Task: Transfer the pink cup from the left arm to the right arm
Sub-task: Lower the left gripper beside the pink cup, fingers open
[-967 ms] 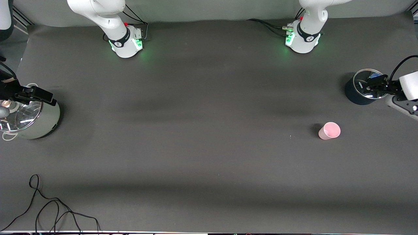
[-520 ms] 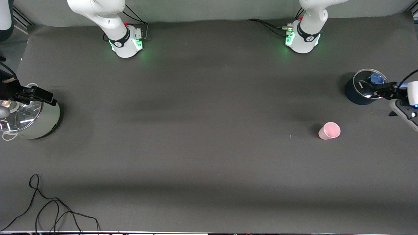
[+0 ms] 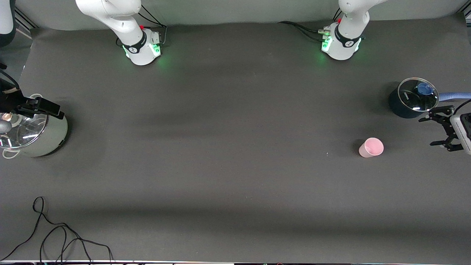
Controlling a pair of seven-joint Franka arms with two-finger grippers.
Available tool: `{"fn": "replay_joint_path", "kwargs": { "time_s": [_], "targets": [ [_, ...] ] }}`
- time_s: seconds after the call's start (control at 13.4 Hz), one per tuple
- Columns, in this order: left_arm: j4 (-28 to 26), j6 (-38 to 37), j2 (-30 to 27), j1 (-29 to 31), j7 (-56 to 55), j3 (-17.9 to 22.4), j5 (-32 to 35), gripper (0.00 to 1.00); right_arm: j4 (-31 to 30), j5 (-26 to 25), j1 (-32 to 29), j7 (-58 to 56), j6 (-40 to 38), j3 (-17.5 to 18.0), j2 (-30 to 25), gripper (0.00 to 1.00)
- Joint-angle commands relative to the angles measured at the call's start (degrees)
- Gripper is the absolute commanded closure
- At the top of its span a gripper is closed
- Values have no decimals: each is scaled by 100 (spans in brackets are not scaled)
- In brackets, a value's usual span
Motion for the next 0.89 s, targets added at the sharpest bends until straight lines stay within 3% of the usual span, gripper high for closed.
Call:
{"fn": "replay_joint_path", "kwargs": {
  "time_s": [0.0, 0.3, 0.82],
  "targets": [
    [-28, 39, 326, 229, 942, -50, -579, 1, -1, -18, 37, -75, -74, -38, -50, 0],
    [-72, -14, 1126, 476, 2102, -50, -1458, 1, -1, -18, 37, -66, -91, -38, -50, 0],
    [-213, 74, 1918, 670, 3860, -59, -2249, 1, -1, -9, 37, -66, -109, -38, -32, 0]
  ]
}}
